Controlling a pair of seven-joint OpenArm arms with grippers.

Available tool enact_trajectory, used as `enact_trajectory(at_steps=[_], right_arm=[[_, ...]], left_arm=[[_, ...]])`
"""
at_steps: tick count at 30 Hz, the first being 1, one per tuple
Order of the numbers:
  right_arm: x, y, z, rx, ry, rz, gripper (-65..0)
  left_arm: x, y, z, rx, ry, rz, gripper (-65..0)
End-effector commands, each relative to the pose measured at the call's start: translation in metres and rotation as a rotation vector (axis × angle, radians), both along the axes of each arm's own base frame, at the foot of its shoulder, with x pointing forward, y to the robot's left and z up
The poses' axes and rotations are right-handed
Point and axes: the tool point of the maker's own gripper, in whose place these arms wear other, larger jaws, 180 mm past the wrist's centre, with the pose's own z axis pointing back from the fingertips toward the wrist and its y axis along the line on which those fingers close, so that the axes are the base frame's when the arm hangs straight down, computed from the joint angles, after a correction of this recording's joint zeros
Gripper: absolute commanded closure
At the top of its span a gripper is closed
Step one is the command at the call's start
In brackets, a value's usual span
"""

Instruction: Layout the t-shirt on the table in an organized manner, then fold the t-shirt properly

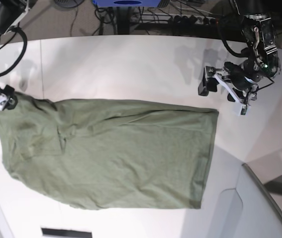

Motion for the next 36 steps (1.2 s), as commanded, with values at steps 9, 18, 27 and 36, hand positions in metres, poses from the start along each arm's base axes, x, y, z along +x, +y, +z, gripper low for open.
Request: enact_trajectory(at_steps=[9, 18, 27, 36], right_arm=[[0.01, -0.007, 0.005, -0.046, -0.023, 0.092, -39.0], [0.097, 0.036, 0.024, -0.169, -0.12, 0.389, -38.9], [0.182, 0.017, 0.012, -0.077, -0.128, 0.197, -39.0], [0.177, -0.023, -0.018, -0.298, -0.009, 0.136, -39.6]], left_arm=[[0.022, -0.001, 0.02, -0.01, -0.079, 0.004, -62.4], [0.06, -0.022, 0.04, -0.051, -0.162, -0.005, 0.0], [0.049, -0.013, 0.032, -0.031, -0.134, 0.008, 0.0], [0.028, 0.002, 0.015, 0.077, -0.061, -0.015, 0.0]])
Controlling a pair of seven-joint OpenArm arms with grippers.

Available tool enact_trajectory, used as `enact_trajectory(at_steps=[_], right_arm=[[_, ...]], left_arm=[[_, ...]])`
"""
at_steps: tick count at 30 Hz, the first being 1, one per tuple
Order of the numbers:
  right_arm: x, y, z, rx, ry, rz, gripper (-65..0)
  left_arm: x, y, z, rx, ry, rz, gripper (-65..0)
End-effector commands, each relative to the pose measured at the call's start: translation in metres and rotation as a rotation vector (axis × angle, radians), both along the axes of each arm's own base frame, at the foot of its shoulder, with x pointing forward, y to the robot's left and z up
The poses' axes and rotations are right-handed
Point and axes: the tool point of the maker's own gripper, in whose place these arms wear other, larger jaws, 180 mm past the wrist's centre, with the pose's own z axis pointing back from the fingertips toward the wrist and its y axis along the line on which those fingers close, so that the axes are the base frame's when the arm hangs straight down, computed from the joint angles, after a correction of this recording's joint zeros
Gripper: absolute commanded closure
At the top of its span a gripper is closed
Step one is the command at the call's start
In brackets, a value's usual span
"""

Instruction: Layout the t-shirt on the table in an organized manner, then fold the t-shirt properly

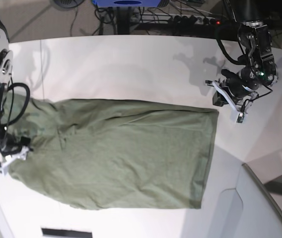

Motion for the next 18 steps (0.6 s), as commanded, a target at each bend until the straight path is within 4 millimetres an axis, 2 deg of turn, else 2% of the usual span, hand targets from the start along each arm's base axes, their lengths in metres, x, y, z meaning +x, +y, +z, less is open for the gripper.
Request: enact_trajectory(at_steps=[1, 8, 10, 14, 15, 18], right_arm=[[0.012, -0.02, 0.018, -0.033, -0.054, -0.019, -39.6], [-0.005, -0.02, 0.003, -0.033, -0.021, -0.016, -38.6], [-0.005, -0.02, 0.003, -0.033, -0.021, -0.016, -31.5], [-0.002, -0.021, 0.006, -0.035, -0.028, -0.015, -1.8], [-0.003, -0.02, 0.006, -0.035, -0.026, -0.015, 0.0], [0.007, -0.02, 0.019, -0.05, -0.066, -0.004, -1.4]], left_arm=[[0.009, 0.004, 0.01, 0.005, -0.042, 0.0, 0.0], [0.012, 0.002, 0.012, 0.001, -0.05, 0.001, 0.0], [0.012, 0.002, 0.012, 0.001, -0.05, 0.001, 0.0], [0.011, 0.003, 0.012, 0.002, -0.047, 0.0, 0.0], [0.01, 0.003, 0.011, 0.002, -0.045, 0.0, 0.0], [0.01, 0.003, 0.011, 0.006, -0.044, -0.001, 0.0]])
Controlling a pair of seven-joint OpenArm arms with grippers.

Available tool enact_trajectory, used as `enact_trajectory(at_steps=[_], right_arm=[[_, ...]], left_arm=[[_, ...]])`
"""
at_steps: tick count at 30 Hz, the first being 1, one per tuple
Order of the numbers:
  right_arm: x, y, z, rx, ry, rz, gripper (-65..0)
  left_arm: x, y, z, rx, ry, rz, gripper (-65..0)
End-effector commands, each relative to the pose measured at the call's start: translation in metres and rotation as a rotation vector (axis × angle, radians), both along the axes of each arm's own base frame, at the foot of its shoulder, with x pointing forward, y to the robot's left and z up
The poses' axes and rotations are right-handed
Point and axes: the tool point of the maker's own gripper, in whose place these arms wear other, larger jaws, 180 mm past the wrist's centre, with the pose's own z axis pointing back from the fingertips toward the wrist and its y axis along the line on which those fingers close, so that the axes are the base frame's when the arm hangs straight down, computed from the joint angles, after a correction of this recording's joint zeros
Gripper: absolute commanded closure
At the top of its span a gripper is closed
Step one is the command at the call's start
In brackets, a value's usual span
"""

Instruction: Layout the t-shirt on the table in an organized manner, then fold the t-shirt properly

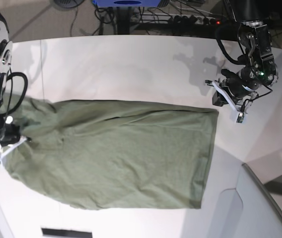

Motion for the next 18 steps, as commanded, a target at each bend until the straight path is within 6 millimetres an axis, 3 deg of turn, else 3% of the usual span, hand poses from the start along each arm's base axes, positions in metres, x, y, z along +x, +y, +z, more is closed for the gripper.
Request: enact_trajectory(at_steps=[1, 5, 13, 18], right_arm=[[0.021, -0.013, 0.026, -0.031, -0.08, -0.004, -1.4], [0.017, -0.01, 0.04, -0.047, -0.043, 0.019, -1.4], [-0.006, 0.021, 0.064, 0.066, -0.052, 0.055, -2.1], [-0.012, 0.024, 0.056, 0.093, -0.051, 0.048, -2.3]], left_arm=[[0.01, 0.003, 0.011, 0.006, -0.044, 0.0, 0.0], [0.012, 0.003, 0.012, 0.006, -0.048, 0.0, 0.0], [0.013, 0.003, 0.013, 0.008, -0.051, -0.001, 0.0], [0.013, 0.003, 0.013, 0.008, -0.051, -0.001, 0.0]])
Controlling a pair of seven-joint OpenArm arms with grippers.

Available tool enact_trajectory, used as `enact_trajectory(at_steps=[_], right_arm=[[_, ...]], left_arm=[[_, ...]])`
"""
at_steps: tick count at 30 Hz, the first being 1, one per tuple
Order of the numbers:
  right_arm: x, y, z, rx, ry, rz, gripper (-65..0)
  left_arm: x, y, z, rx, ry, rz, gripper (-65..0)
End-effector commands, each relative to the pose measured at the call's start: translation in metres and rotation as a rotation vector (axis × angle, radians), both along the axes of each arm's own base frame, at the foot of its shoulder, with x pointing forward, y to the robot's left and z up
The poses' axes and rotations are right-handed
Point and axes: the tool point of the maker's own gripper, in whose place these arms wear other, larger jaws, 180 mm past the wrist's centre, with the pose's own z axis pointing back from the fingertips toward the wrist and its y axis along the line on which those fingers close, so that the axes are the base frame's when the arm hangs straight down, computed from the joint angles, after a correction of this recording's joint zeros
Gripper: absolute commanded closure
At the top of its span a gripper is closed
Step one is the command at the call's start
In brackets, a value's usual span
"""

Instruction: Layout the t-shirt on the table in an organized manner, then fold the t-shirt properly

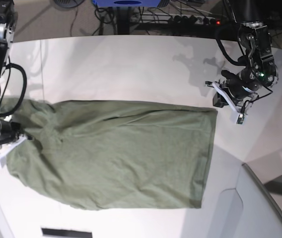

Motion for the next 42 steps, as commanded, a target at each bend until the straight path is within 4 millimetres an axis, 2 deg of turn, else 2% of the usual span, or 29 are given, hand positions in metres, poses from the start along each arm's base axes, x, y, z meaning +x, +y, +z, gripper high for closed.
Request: enact_trajectory(at_steps=[1, 6, 7, 11, 13, 17, 18, 24, 25, 27, 30, 31, 39, 42], right_arm=[[0.016, -0.01, 0.015, -0.016, -0.052, -0.011, -2.3], [0.022, -0.016, 0.001, 0.009, -0.035, -0.048, -2.3], [0.021, -0.024, -0.001, 0.001, -0.033, -0.057, -2.4], [0.029, -0.031, -0.005, 0.007, -0.056, -0.087, -2.7], [0.032, -0.034, -0.007, 0.011, -0.056, -0.103, -7.1], [0.033, -0.045, -0.004, 0.0, -0.056, -0.119, -27.3], [0.034, -0.047, -0.003, -0.003, -0.059, -0.12, -30.2], [0.037, -0.057, 0.004, -0.017, -0.068, -0.129, -30.3], [0.037, -0.057, 0.004, -0.017, -0.068, -0.128, -28.5], [0.037, -0.057, 0.004, -0.016, -0.069, -0.125, -20.4], [0.036, -0.056, 0.004, -0.015, -0.065, -0.123, -3.2], [0.036, -0.056, 0.003, -0.014, -0.063, -0.123, 0.0], [0.037, -0.049, 0.001, 0.005, -0.062, -0.124, -8.4], [0.034, -0.047, -0.002, 0.01, -0.04, -0.125, -16.8]], left_arm=[[0.01, 0.003, 0.012, 0.001, -0.046, 0.001, 0.0], [0.01, 0.002, 0.012, 0.001, -0.046, -0.001, 0.0], [0.01, 0.003, 0.012, 0.002, -0.046, -0.001, 0.0], [0.01, 0.003, 0.012, 0.002, -0.046, -0.001, 0.0], [0.01, 0.003, 0.012, 0.002, -0.046, -0.001, 0.0], [0.01, 0.003, 0.012, 0.002, -0.046, -0.001, 0.0], [0.01, 0.003, 0.012, 0.002, -0.046, -0.001, 0.0], [0.01, 0.003, 0.012, 0.002, -0.046, -0.001, 0.0], [0.01, 0.003, 0.012, 0.002, -0.046, -0.001, 0.0], [0.01, 0.003, 0.012, 0.002, -0.046, -0.001, 0.0], [0.01, 0.003, 0.012, 0.002, -0.046, -0.001, 0.0], [0.01, 0.003, 0.012, 0.002, -0.046, -0.001, 0.0], [0.01, 0.003, 0.011, 0.003, -0.044, -0.001, 0.0], [0.01, 0.003, 0.011, 0.003, -0.044, -0.001, 0.0]])
